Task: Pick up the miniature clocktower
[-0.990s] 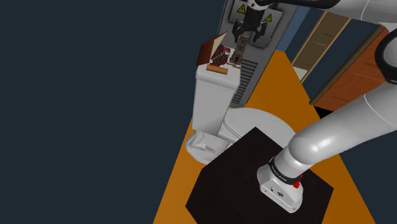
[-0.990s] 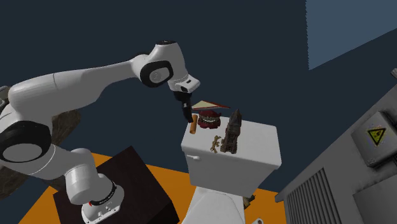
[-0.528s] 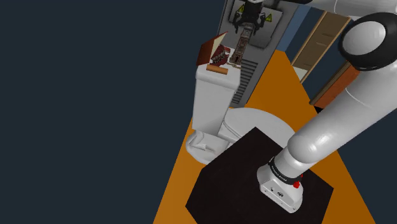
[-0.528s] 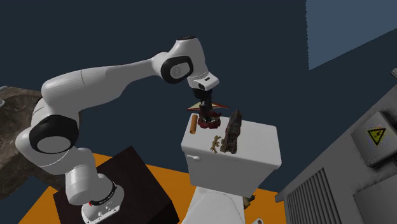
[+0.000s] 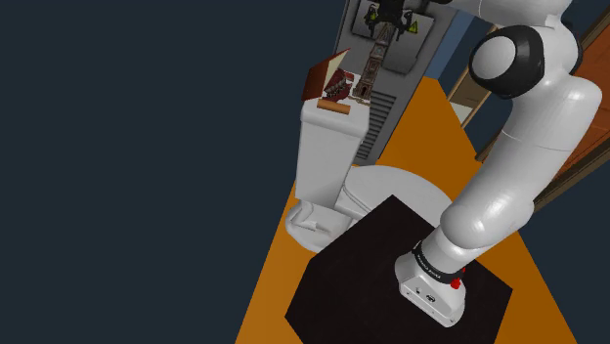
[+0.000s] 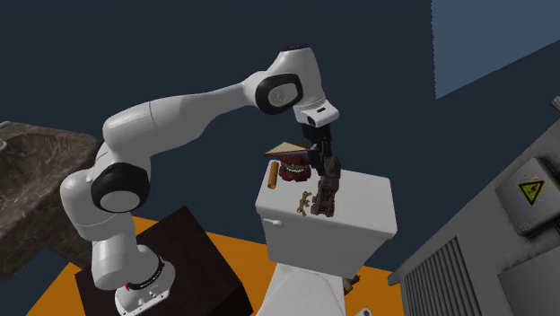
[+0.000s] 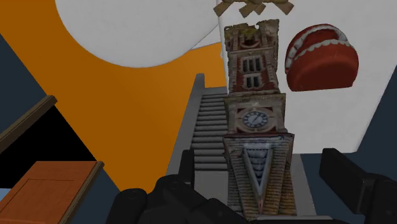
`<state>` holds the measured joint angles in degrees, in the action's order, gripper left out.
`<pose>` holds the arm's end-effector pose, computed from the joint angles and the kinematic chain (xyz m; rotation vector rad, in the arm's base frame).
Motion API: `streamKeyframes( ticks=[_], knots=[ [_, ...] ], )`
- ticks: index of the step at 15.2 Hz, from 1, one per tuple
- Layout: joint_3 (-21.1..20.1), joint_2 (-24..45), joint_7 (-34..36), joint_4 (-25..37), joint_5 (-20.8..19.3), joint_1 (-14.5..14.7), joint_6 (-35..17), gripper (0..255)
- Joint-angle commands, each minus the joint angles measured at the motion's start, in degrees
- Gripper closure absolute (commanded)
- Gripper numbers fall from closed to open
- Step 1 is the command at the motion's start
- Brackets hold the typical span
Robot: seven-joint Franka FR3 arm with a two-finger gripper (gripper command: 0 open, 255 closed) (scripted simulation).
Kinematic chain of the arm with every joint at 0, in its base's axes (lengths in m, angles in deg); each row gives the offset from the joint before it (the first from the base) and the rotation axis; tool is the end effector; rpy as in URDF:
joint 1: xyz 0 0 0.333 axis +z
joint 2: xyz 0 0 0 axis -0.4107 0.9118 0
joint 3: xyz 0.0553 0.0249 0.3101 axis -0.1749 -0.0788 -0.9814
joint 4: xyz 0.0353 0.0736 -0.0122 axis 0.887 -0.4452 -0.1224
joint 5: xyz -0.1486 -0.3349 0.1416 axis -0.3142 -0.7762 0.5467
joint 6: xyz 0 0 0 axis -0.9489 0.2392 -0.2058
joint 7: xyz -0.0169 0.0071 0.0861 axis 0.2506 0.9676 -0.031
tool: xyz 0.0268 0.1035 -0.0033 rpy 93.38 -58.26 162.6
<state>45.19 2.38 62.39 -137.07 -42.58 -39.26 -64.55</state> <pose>0.5875 -0.2460 0.6539 2.3860 -1.4483 0.3744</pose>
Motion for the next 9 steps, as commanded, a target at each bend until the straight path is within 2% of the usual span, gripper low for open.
streamKeyframes(
  ticks=[1, 7, 9],
  knots=[
    [0.2, 0.7, 0.9, 0.3, -0.3, -0.1, -0.5, 0],
    [0.2, -1.2, 2.8, -7.4, -0.8, -0.1, -5.9, 0],
    [0.2, -1.2, 2.8, -7.4, -0.8, -0.1, -5.9, 0]
  ],
)
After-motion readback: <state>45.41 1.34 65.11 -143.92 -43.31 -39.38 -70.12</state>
